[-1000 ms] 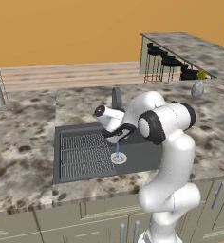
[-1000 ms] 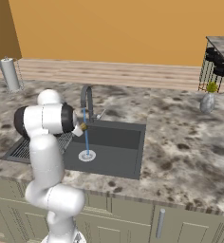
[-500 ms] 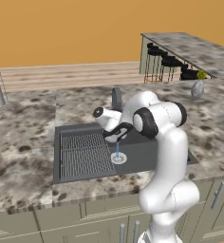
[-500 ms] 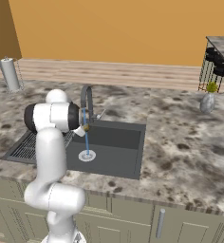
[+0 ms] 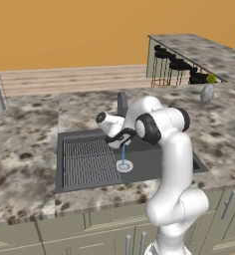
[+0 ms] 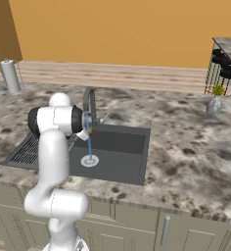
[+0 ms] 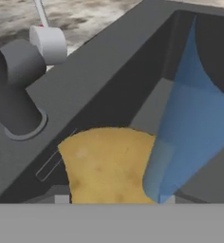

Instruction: Soak the sponge with water for a few seconds and then drop it inside the sink.

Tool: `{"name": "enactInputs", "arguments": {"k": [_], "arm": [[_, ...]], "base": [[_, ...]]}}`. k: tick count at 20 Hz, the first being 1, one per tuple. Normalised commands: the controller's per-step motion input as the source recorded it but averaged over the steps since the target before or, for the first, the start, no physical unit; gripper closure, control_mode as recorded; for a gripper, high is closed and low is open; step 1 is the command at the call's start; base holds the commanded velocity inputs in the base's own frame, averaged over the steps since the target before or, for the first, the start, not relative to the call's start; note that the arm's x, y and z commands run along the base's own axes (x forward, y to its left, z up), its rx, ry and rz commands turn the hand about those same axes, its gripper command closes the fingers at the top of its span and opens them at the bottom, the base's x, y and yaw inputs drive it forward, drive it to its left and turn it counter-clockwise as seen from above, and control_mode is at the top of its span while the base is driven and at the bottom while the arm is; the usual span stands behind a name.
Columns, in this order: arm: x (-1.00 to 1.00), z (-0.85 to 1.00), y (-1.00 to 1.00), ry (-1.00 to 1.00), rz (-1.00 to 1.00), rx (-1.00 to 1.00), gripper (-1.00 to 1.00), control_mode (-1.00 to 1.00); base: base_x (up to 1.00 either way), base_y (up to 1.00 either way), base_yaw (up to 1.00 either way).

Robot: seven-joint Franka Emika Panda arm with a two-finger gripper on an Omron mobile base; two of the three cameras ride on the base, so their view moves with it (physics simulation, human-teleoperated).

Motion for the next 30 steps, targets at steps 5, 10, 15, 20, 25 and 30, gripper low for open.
{"name": "enactInputs", "arguments": {"k": [5, 10, 15, 20, 25, 30], "arm": [[-0.15, 0.00, -0.10, 0.00, 0.00, 0.00, 1.00, -1.00], [-0.14, 0.00, -0.19, 0.00, 0.00, 0.00, 1.00, -1.00], [-0.26, 0.00, -0.12, 0.00, 0.00, 0.00, 1.00, -1.00], [-0.18, 0.00, -0.01, 0.00, 0.00, 0.00, 1.00, -1.00], [-0.21, 0.00, 0.02, -0.02, 0.00, 0.00, 1.00, -1.00], [-0.18, 0.00, 0.21, -0.03, 0.00, 0.00, 1.00, -1.00]], "base": [[0.00, 0.00, 0.00], [0.00, 0.00, 0.00], [0.00, 0.00, 0.00], [0.00, 0.00, 0.00], [0.00, 0.00, 0.00], [0.00, 0.00, 0.00]]}}
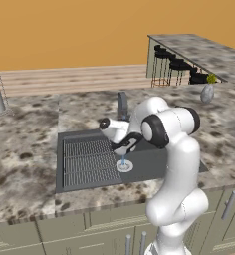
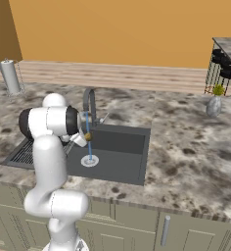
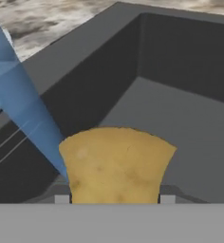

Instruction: Soak the sponge with water for a few seconds and then drop it inside the sink.

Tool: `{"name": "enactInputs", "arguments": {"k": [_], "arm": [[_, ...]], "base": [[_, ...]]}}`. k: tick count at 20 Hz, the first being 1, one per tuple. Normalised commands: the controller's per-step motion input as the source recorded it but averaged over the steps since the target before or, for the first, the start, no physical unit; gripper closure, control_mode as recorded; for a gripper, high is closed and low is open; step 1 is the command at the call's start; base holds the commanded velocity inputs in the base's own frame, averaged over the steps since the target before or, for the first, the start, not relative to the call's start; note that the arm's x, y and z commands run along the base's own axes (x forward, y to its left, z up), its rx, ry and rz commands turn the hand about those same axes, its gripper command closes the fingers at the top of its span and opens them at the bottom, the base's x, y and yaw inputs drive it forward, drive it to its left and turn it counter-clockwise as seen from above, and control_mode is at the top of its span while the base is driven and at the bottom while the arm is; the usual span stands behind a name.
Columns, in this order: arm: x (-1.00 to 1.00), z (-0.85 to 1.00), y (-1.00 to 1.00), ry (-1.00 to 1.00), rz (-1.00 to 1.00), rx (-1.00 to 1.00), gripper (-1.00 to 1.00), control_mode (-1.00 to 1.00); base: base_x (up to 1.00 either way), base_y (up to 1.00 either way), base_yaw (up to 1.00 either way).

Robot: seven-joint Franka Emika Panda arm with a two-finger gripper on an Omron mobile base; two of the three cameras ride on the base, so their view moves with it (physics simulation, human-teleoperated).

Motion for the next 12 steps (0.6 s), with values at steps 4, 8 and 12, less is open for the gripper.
{"name": "enactInputs", "arguments": {"k": [4, 8, 12], "arm": [[-0.09, 0.00, 0.14, -0.01, 0.00, 0.00, 1.00, -1.00], [0.00, 0.00, 0.00, 0.00, 0.00, 0.00, 1.00, -1.00], [0.27, -0.01, 0.00, 0.00, 0.00, 0.00, 1.00, -1.00]], "base": [[0.00, 0.00, 0.00], [0.00, 0.00, 0.00], [0.00, 0.00, 0.00]]}}
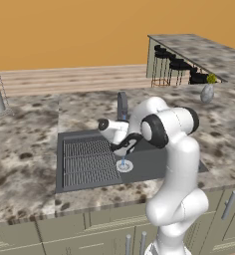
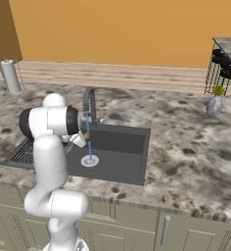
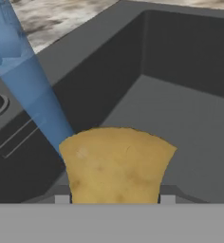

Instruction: Soak the sponge with water for a few seconds and then drop it inside the sink.

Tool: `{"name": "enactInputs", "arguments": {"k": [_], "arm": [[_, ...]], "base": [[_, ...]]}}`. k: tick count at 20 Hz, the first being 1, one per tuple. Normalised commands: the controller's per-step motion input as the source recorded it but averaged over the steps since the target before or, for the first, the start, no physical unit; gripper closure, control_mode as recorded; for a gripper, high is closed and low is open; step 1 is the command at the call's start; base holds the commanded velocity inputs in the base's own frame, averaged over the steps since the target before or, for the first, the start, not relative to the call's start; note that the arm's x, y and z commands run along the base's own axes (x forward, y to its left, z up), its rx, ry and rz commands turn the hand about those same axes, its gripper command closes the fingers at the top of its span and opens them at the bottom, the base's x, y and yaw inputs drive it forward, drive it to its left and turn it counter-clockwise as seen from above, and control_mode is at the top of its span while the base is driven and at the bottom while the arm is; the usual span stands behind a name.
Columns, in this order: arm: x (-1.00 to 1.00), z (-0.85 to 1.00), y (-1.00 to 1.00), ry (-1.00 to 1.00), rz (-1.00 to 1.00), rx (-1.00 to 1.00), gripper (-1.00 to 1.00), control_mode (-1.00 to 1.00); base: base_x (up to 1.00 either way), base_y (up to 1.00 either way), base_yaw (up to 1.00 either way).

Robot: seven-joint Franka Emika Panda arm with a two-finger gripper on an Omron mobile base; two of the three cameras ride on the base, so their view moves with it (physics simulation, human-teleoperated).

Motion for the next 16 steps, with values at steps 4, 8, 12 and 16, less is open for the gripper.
{"name": "enactInputs", "arguments": {"k": [4, 8, 12, 16], "arm": [[0.56, -0.13, 0.00, 0.00, 0.00, 0.00, 1.00, -1.00], [0.41, -0.17, 0.00, 0.00, 0.00, 0.00, 1.00, -1.00], [0.11, -0.10, 0.00, 0.00, 0.00, 0.00, 1.00, -1.00], [-0.64, 0.00, -0.11, -0.01, 0.00, 0.03, 1.00, -1.00]], "base": [[0.00, 0.00, 0.00], [0.00, 0.00, 0.00], [0.00, 0.00, 0.00], [0.00, 0.00, 0.00]]}}
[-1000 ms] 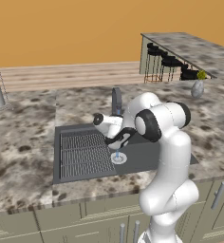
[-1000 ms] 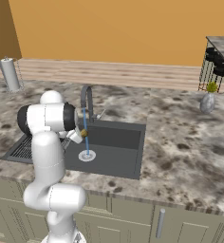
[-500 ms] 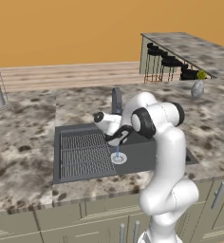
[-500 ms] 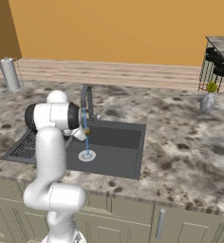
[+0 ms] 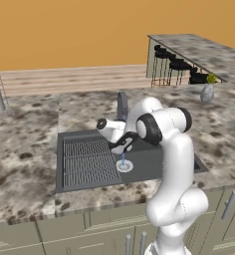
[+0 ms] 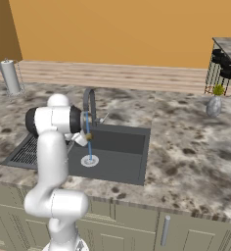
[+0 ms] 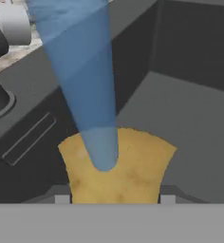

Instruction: Soak the sponge with water for a few seconds and then drop it inside the sink.

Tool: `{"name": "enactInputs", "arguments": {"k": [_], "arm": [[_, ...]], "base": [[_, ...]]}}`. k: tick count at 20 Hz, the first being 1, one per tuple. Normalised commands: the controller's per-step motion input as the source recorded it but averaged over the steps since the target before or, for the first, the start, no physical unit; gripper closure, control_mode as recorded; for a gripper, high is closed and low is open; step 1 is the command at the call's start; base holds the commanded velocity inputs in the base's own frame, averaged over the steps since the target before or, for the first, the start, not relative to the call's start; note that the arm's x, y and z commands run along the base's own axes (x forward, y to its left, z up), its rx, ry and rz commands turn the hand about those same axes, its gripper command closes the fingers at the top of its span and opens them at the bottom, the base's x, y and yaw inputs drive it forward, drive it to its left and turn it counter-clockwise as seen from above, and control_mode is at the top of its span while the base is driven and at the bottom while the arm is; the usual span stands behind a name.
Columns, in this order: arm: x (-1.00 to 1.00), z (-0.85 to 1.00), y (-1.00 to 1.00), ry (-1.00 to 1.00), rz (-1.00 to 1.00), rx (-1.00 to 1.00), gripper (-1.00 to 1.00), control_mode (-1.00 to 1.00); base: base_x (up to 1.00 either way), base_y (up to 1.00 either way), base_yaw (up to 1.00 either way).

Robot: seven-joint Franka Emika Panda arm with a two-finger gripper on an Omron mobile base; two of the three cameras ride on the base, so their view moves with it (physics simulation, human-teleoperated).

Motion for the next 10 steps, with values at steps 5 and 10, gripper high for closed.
{"name": "enactInputs", "arguments": {"k": [5, 10], "arm": [[-0.58, 0.09, -0.17, 0.00, 0.00, 0.04, 1.00, -1.00], [-0.38, 0.23, -0.38, 0.00, 0.01, 0.05, 1.00, -1.00]], "base": [[0.00, 0.00, 0.00], [0.00, 0.00, 0.00]]}}
